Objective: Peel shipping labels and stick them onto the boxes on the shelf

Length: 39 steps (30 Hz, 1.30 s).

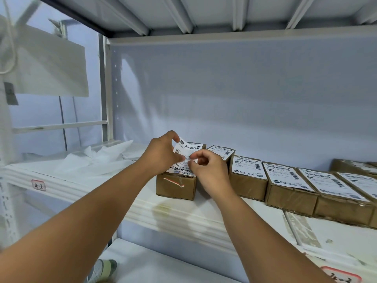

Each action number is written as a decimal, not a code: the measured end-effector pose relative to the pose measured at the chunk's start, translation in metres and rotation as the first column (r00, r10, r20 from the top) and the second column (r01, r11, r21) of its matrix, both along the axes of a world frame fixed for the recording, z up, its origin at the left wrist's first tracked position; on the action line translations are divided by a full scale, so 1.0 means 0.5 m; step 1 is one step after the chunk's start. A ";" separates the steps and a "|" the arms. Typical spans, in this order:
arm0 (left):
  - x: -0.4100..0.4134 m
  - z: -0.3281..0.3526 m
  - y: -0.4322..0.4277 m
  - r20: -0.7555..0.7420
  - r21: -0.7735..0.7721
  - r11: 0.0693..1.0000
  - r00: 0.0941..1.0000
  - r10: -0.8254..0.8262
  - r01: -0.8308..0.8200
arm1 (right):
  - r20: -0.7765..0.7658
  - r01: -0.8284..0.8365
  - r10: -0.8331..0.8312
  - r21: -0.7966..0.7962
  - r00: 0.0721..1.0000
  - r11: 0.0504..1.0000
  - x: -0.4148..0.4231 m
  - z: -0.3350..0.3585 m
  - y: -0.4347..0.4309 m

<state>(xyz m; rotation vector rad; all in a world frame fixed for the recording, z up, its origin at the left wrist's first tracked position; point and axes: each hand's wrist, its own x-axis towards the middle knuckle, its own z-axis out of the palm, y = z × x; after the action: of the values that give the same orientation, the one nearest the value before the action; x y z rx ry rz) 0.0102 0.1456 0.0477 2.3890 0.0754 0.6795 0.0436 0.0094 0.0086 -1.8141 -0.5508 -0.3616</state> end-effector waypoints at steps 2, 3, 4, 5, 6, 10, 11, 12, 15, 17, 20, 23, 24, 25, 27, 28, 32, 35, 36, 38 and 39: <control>-0.001 0.001 -0.003 -0.008 0.035 0.999 1.000 0.001 -0.001 | 0.014 0.001 -0.001 -0.017 1.000 1.000 0.001 -0.001 0.002; -0.002 0.002 -0.004 -0.015 0.059 0.998 1.000 0.003 -0.002 | 0.021 0.004 -0.003 -0.022 1.000 1.000 0.002 -0.002 0.003; -0.004 0.003 -0.006 -0.021 0.086 0.996 1.000 0.005 -0.003 | 0.027 0.006 -0.005 -0.027 1.000 1.000 0.002 -0.002 0.004; -0.007 0.004 -0.008 -0.024 0.110 0.994 1.000 0.006 -0.003 | 0.031 0.008 -0.007 -0.031 0.999 0.999 0.003 -0.002 0.005; -0.009 0.004 -0.010 -0.023 0.133 0.991 1.000 0.007 -0.004 | 0.037 0.009 -0.008 -0.035 0.999 0.999 0.003 -0.002 0.005; -0.011 0.001 -0.021 0.003 0.275 0.960 0.999 0.048 -0.047 | 0.059 0.001 0.002 -0.053 0.998 0.999 0.005 -0.002 0.007; -0.011 0.000 -0.023 0.004 0.298 0.953 0.998 0.061 -0.059 | 0.061 0.000 0.004 -0.059 0.998 0.998 0.005 -0.002 0.006; -0.010 -0.001 -0.025 0.003 0.314 0.947 0.997 0.072 -0.069 | 0.065 -0.002 0.006 -0.064 0.998 0.998 0.005 -0.002 0.006; -0.005 -0.006 -0.028 -0.005 0.355 0.931 0.996 0.093 -0.085 | 0.072 -0.006 0.010 -0.067 0.997 0.998 0.005 -0.003 0.005; -0.001 -0.011 -0.026 -0.012 0.374 0.922 0.993 0.115 -0.102 | 0.058 -0.005 0.008 -0.065 0.998 0.998 0.006 -0.004 0.006; -0.005 -0.017 -0.014 -0.032 0.347 0.929 0.989 0.147 -0.127 | 0.029 0.005 -0.003 -0.060 1.000 0.998 0.009 -0.006 0.007; -0.017 -0.027 -0.004 -0.075 0.136 0.986 0.991 0.113 -0.102 | 0.002 0.015 -0.014 -0.052 1.000 0.999 0.012 -0.008 0.008; -0.018 -0.032 -0.002 -0.069 0.070 0.992 0.992 0.106 -0.101 | 0.002 0.025 -0.024 -0.056 1.000 0.998 0.012 -0.009 0.008; -0.018 -0.035 -0.001 -0.056 0.020 0.994 0.993 0.107 -0.106 | 0.005 0.036 -0.036 -0.063 0.999 0.997 0.013 -0.010 0.008; -0.017 -0.039 -0.001 -0.032 -0.042 0.991 0.992 0.122 -0.123 | 0.009 0.054 -0.054 -0.082 0.999 0.995 0.012 -0.010 0.008; -0.016 -0.040 -0.001 -0.025 -0.057 0.990 0.992 0.127 -0.128 | 0.013 0.061 -0.060 -0.092 0.998 0.994 0.011 -0.010 0.007; -0.012 -0.044 -0.002 -0.030 -0.035 0.991 0.991 0.131 -0.132 | 0.001 0.093 -0.093 -0.107 0.996 0.990 0.011 -0.009 0.004; -0.008 -0.046 0.003 0.020 0.125 0.981 0.989 0.146 -0.147 | -0.035 0.092 -0.098 -0.138 0.995 0.986 0.012 -0.009 0.006; -0.007 -0.046 0.003 0.071 0.193 0.972 0.990 0.120 -0.132 | -0.035 0.091 -0.096 -0.140 0.995 0.986 0.012 -0.009 0.006; -0.007 -0.045 0.001 0.119 0.254 0.967 0.993 0.004 -0.034 | -0.031 0.087 -0.092 -0.129 0.995 0.988 0.013 -0.010 0.007; -0.011 -0.045 -0.001 0.090 0.235 0.972 0.994 -0.055 0.032 | -0.032 0.081 -0.085 -0.120 0.996 0.990 0.014 -0.011 0.008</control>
<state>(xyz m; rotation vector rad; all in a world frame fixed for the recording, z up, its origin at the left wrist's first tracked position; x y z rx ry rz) 0.0048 0.1452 0.0253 2.5678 -0.1035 0.8207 0.0503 0.0133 0.0033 -1.9586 -0.4801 -0.3570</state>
